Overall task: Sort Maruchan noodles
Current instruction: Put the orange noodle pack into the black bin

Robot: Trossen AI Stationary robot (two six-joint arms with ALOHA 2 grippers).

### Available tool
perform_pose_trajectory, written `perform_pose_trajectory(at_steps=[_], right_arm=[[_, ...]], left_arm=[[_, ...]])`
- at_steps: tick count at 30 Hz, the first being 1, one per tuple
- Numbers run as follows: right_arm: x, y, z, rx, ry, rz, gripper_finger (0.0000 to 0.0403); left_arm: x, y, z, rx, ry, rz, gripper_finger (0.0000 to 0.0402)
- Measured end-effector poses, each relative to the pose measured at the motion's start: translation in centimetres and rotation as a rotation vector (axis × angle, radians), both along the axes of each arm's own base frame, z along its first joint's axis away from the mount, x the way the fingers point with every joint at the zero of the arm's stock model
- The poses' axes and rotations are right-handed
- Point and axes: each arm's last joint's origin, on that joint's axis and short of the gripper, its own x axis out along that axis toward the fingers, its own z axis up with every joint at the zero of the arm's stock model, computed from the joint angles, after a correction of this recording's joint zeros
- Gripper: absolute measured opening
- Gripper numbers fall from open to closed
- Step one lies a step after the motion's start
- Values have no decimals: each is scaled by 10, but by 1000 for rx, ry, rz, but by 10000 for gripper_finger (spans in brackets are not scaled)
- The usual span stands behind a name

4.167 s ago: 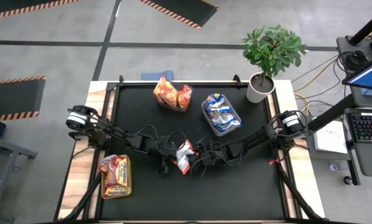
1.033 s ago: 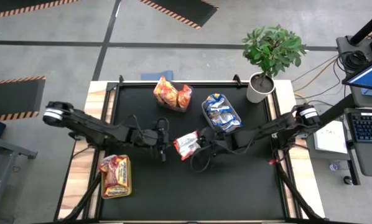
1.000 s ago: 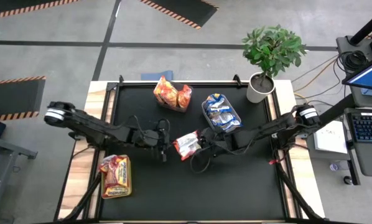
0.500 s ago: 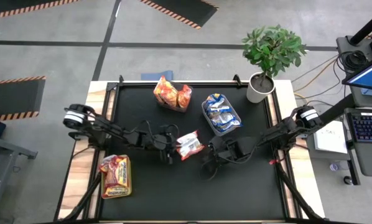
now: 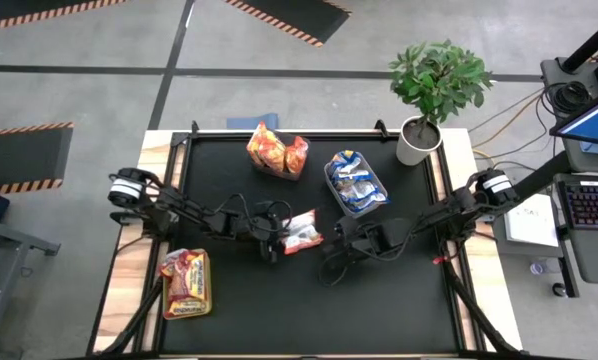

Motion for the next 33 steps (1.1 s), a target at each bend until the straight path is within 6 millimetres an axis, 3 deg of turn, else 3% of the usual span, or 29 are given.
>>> perform_pose_trajectory(at_steps=[10,17,25,33], right_arm=[[7,0,1,8,-112,-13,237],[13,-3,-12,11,-212,-44,306],[21,-5,-27,-3,-266,-68,329],[29,-15,-33,-42,-289,-79,327]], left_arm=[[-7,1,9,1,36,2,40],[-9,1,15,-1,32,-2,40],[-23,3,42,39,38,-42,40],[-36,4,26,20,27,-31,40]])
